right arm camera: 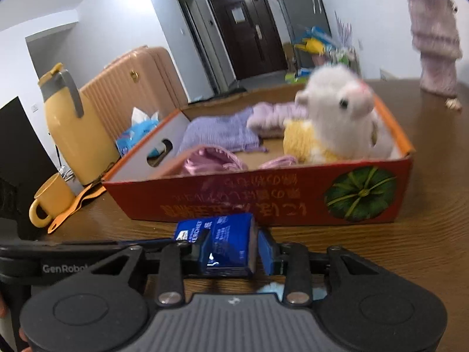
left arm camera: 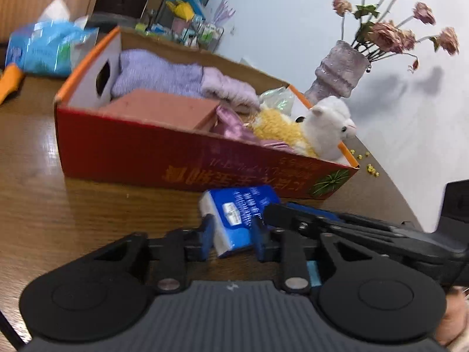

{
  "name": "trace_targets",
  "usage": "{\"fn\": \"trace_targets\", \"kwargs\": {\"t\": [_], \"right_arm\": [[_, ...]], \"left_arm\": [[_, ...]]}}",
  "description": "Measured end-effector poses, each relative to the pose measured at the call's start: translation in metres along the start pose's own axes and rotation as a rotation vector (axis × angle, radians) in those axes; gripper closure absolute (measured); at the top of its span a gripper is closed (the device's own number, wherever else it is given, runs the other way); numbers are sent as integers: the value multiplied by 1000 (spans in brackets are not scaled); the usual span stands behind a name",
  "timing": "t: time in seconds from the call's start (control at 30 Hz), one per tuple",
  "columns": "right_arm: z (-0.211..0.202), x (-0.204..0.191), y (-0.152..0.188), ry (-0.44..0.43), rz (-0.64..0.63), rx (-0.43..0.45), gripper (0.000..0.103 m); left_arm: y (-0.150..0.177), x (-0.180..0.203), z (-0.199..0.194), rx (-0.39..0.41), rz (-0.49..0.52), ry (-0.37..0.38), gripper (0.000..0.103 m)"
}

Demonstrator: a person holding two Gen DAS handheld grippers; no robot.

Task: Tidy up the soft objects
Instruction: 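Close both tools on the blue snack packet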

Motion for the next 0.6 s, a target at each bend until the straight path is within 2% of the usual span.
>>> {"fn": "trace_targets", "kwargs": {"t": [0.13, 0.3, 0.6], "right_arm": [[5, 0, 4, -20, 25, 25, 74], [-2, -2, 6, -18, 43, 42, 81], [-78, -32, -8, -53, 18, 149, 81]], "left_arm": [[-2, -9, -1, 5, -47, 7, 81], [-3, -2, -9, 16, -20, -15, 81], [-14, 34, -79, 137, 25, 35, 81]]}}
Point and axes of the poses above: each gripper's, at about its wrist camera, not at the fingertips, and z roughly the way its jaws point, x to its right, y to its underside, the point moved 9 cm from there along z, roughly the way its jaws point, and after that the axes turned 12 degrees about x, right-handed, at the moved point
